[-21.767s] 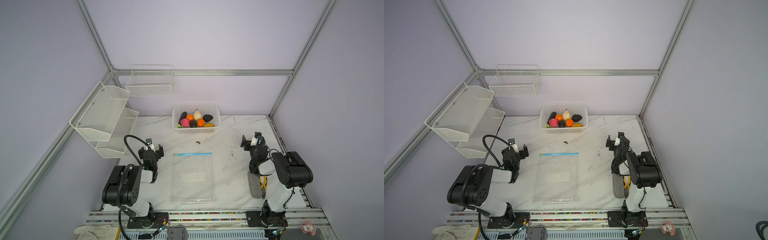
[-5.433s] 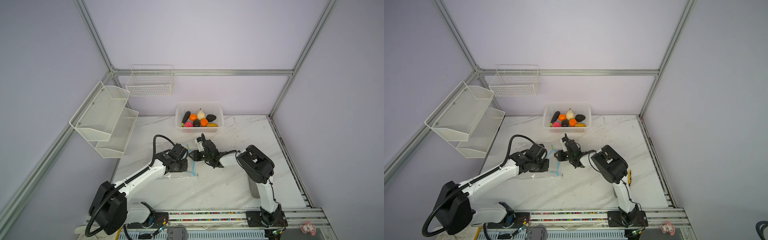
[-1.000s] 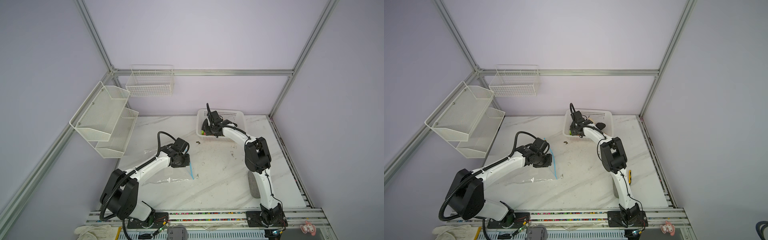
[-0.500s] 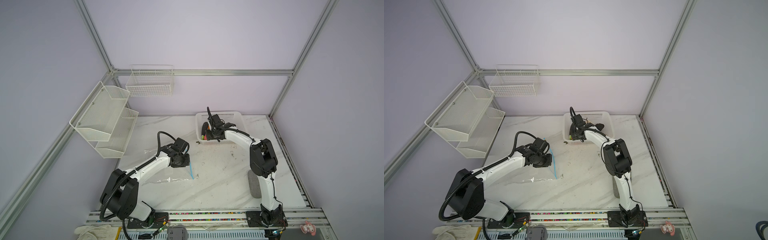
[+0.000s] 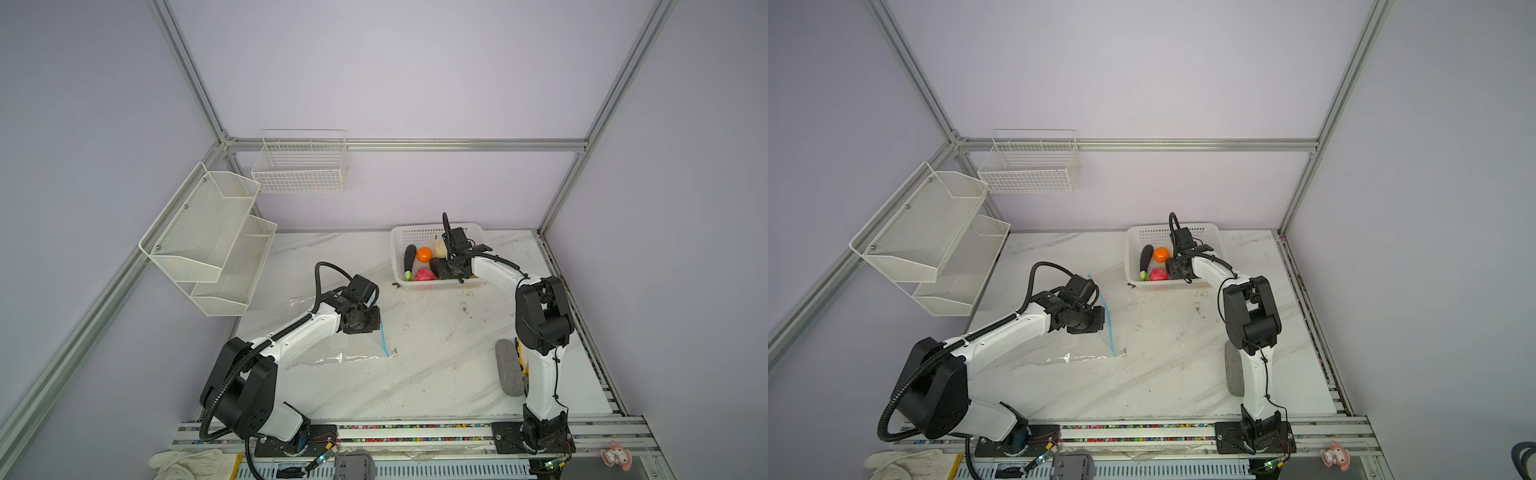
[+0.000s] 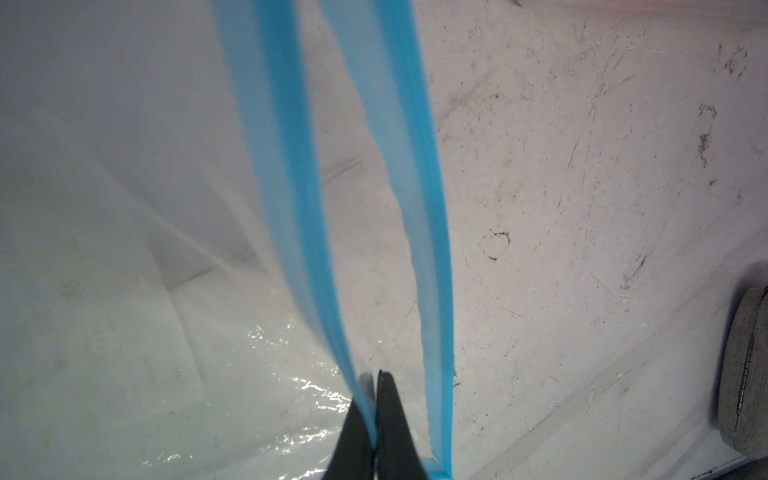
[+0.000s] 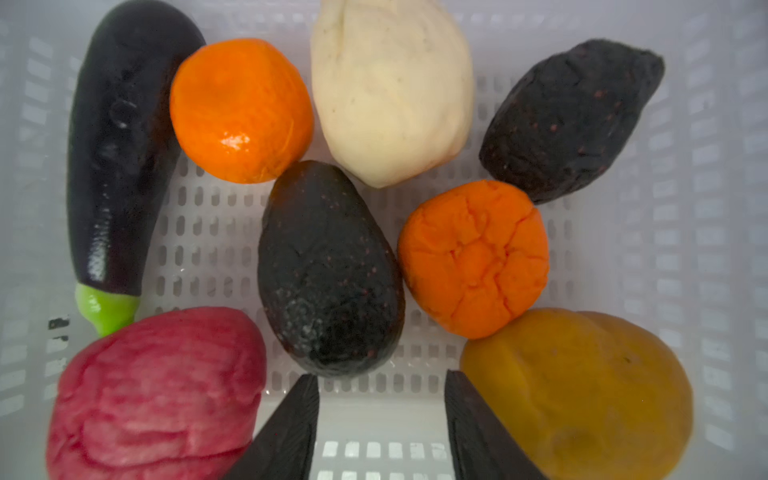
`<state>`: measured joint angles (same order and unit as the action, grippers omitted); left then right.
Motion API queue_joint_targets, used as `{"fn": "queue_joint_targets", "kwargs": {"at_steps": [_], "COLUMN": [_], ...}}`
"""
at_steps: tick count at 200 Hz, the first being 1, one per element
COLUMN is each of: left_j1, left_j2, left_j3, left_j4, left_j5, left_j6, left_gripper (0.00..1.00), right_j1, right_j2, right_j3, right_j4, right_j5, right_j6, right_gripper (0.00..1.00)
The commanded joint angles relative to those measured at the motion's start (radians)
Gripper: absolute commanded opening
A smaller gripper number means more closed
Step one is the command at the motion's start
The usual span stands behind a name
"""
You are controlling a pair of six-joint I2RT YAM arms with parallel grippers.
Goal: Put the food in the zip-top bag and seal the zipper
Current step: 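Lower the right gripper toward the orange among the fruit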
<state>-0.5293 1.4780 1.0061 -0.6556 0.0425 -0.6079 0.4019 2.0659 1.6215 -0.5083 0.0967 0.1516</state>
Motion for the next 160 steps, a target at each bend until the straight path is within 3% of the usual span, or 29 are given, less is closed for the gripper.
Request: {"fn": "queue_joint_targets", "kwargs": {"at_steps": [1, 88, 134, 160], "left_j1": [0.008, 0.008, 0.007, 0.007], "left_j2": [0.007, 0.012, 0.013, 0.006], "left_j3": [0.066, 0.065, 0.059, 0.061], "left_j4": [0.028, 0.050, 0.059, 0.058], "left_j5": [0.016, 0.034, 0.049, 0.048], "left_j6": [0.018, 0.019, 0.022, 0.028], "left_gripper": [0.00, 0.00, 0.00, 0.00], "right_j1": [0.011, 0.037, -0.089, -0.103], "right_j2": [-0.066, -0.178, -0.124, -0.127], "right_j3": [-0.037, -0.131, -0.116, -0.138], "right_j4": [-0.038, -0.052, -0.026, -0.032], "right_j5": [0.012, 0.011, 0.045, 0.061], "right_j6": [0.008, 0.044, 0.014, 0.032], "right_gripper": [0.53, 0.52, 0.52, 0.52]}}
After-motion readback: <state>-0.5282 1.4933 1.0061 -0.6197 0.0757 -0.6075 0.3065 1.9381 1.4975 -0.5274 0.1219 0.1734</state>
